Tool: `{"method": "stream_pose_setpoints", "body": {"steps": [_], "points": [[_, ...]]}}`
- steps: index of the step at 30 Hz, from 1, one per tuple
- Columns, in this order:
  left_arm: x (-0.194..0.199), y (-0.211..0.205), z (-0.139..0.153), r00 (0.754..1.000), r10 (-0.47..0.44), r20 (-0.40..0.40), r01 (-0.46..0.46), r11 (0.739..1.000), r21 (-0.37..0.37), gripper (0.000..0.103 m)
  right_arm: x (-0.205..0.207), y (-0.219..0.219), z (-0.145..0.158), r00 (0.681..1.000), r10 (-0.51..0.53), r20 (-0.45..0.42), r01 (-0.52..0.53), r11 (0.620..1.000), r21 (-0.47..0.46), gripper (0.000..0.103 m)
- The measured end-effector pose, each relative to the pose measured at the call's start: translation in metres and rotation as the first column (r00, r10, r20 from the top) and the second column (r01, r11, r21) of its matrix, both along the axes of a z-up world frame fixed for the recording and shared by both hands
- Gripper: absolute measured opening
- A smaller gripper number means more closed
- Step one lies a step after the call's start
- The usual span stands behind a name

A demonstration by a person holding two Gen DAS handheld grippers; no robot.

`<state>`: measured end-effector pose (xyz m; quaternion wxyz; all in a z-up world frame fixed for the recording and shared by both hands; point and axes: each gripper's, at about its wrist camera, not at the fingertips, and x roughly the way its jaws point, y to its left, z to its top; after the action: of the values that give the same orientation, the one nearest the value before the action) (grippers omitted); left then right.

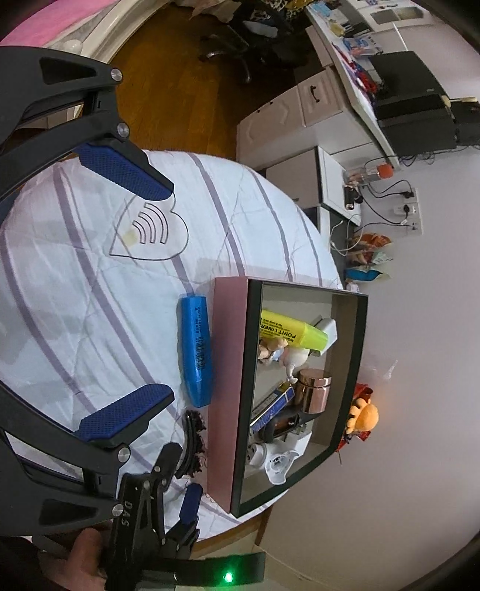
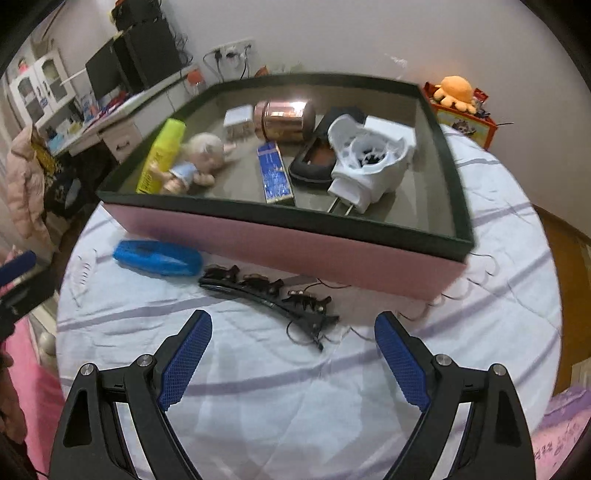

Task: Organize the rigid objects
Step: 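Withdraw the left gripper while moving the right gripper to the black hair clip, then grasp the black hair clip with the right gripper and release it in the pink box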

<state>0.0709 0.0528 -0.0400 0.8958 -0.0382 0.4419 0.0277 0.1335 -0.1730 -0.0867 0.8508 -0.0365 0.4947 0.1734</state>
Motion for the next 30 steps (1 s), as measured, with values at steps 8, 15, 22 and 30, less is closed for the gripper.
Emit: {"method": "stream_pose_setpoints", "body": {"steps": [8, 15, 22, 30], "points": [[0.015, -0.001, -0.014, 0.999, -0.005, -0.034, 0.004, 1.000, -0.012, 0.101, -0.002, 0.010, -0.004, 0.998, 0.062, 0.012, -0.062, 0.998, -0.033, 0.063], [0.014, 0.001, -0.017, 0.999, 0.002, -0.039, -0.003, 1.000, -0.016, 0.101, -0.005, 0.021, -0.002, 0.991, 0.135, 0.007, -0.134, 0.986, -0.095, 0.031], [0.011, 0.008, -0.018, 0.999, 0.018, -0.037, -0.019, 1.000, -0.025, 0.101, -0.008, 0.025, -0.001, 0.977, 0.214, -0.012, -0.214, 0.974, -0.078, 0.034], [0.010, 0.005, -0.018, 0.999, 0.013, -0.038, -0.013, 1.000, -0.025, 0.101, -0.002, 0.037, -0.005, 0.968, 0.250, 0.019, -0.247, 0.965, -0.090, 0.040]]}}
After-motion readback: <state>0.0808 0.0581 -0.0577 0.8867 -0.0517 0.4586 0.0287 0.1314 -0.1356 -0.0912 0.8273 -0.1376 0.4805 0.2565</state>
